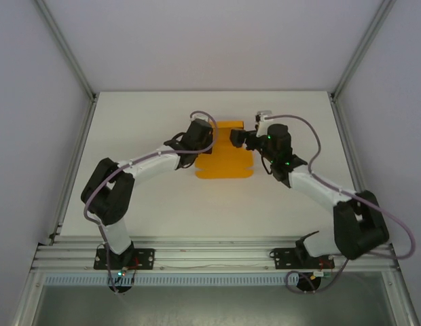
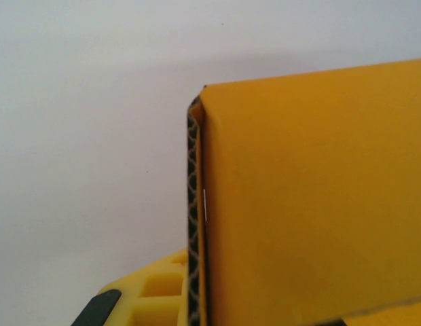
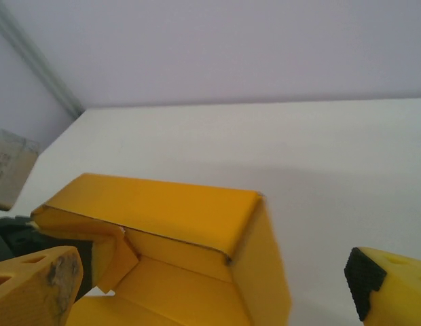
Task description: Assemble paper box
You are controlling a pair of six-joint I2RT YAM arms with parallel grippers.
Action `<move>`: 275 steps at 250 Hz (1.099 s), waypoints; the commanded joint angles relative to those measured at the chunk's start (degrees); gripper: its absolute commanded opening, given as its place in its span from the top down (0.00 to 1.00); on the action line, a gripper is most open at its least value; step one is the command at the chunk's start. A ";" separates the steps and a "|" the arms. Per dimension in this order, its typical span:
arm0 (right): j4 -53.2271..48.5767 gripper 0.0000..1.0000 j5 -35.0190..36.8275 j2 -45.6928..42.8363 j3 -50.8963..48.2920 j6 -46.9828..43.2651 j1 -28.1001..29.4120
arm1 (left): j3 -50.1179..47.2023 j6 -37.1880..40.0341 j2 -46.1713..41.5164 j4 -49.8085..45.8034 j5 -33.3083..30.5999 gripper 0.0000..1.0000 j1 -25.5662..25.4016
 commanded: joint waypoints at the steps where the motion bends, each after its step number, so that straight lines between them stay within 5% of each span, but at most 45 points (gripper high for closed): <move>1: -6.00 0.00 15.05 -6.59 -0.87 3.85 -0.07 | 2.75 4.44 -2.71 -6.04 4.12 1.00 2.89; 26: -12.74 0.00 23.18 -10.83 -1.46 3.68 -0.29 | 4.78 13.78 -3.44 -11.52 13.67 1.00 4.65; 67: -23.46 0.00 29.23 -16.26 -1.04 4.05 -0.65 | 14.67 40.15 -0.09 -41.12 26.22 1.00 4.38; 93: -29.63 0.00 30.03 -17.82 -0.18 4.27 -1.11 | 19.50 45.87 2.67 -49.47 14.72 1.00 2.88; 165: -37.08 0.00 27.83 -16.88 0.74 3.40 -1.37 | 35.27 54.41 16.23 -67.36 2.51 1.00 1.40; 236: -37.77 0.00 28.31 -15.98 1.06 2.71 -1.63 | 44.52 51.33 31.67 -68.02 -3.75 1.00 -2.61; 275: -37.76 0.00 28.53 -16.09 0.88 2.74 -1.63 | 48.30 48.59 39.96 -64.06 -15.20 1.00 -4.62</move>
